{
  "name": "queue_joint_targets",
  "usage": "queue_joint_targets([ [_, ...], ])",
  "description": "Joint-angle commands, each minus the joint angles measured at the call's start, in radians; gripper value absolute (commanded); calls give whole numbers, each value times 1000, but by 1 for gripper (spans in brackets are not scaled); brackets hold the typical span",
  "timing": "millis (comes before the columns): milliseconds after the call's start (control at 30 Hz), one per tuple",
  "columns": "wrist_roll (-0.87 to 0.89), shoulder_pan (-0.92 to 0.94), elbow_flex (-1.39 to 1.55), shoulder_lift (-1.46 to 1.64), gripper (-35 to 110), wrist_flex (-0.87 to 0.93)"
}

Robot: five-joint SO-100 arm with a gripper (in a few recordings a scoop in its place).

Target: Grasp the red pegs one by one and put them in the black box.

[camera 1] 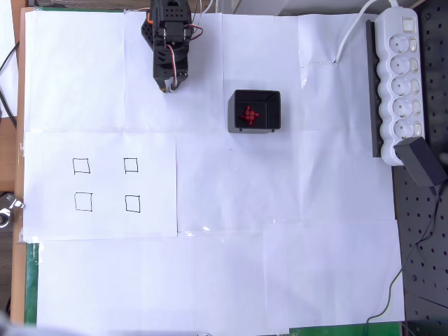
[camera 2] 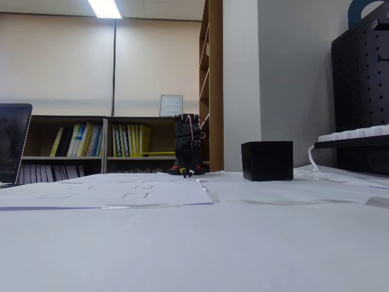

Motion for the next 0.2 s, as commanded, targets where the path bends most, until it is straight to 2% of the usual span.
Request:
queue_joint_targets([
  [0, -5, 6, -11, -20, 0, 6],
  [167, -5, 6, -11, -20, 0, 6],
])
